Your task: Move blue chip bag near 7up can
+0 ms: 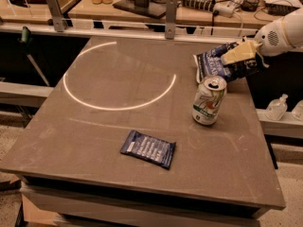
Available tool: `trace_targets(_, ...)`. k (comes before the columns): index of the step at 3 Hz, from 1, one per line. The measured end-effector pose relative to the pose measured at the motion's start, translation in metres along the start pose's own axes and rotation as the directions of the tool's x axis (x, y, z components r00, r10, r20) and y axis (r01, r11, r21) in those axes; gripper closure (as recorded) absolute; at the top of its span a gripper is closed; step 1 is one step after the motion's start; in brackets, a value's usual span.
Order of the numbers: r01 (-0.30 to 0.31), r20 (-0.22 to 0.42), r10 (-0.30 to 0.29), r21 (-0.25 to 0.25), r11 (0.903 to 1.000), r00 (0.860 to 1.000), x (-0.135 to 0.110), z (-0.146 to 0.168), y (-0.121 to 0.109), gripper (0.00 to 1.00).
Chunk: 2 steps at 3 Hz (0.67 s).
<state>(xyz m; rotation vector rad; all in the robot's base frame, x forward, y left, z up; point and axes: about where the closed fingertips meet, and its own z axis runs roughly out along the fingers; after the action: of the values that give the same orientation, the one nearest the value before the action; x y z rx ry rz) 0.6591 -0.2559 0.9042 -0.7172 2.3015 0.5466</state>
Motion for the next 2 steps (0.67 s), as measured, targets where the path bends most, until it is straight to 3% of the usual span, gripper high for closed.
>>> trace_targets(1, -0.031, -0.003, 0.031, 0.009, 0.9995, 1.0, 0.017, 0.001, 0.024, 1.0)
trace_targets(2, -0.063, -0.013, 0.063, -0.018, 0.9979, 0.998, 0.032, 0.007, 0.043, 0.81)
